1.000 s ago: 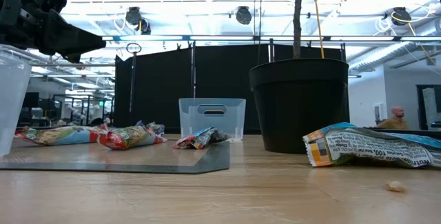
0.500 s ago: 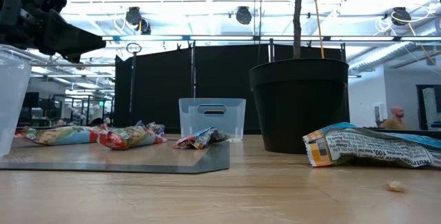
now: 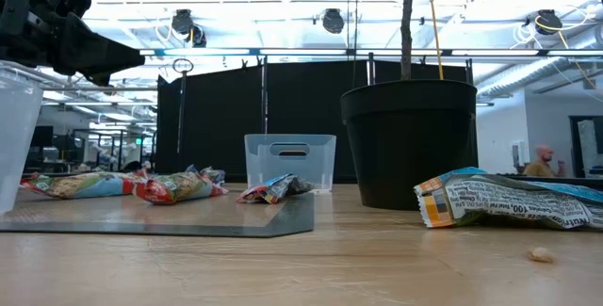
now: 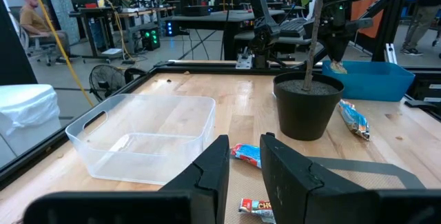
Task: Pick and place Granola Bars by type
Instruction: Put the green granola bar into the blue bin
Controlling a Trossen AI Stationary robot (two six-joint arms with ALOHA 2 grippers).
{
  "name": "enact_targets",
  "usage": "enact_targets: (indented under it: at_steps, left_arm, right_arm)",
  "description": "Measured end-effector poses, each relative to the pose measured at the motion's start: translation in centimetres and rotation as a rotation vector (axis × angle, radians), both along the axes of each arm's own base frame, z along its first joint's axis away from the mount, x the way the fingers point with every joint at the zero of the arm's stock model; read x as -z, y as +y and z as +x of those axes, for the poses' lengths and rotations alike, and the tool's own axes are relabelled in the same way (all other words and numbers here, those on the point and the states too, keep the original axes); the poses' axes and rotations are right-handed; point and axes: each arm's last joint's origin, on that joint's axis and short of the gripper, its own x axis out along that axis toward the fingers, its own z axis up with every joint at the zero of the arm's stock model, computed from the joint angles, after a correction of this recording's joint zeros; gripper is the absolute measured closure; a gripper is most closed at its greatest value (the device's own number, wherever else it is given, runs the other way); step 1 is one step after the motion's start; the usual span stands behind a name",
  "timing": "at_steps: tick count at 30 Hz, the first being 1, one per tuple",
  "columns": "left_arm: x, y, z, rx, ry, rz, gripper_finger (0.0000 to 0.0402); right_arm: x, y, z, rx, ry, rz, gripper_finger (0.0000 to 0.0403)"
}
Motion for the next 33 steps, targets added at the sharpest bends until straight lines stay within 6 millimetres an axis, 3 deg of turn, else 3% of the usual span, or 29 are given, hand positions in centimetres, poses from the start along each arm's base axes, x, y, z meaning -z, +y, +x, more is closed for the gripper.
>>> enact_targets:
  at_steps: [33]
  left_arm:
    - [0.0,0.0,0.0,0.0,0.0,0.0,0.0314]
  right_arm:
    - [0.0,-0.8,1.1,0.068,-0.053,-0.048,0.0234]
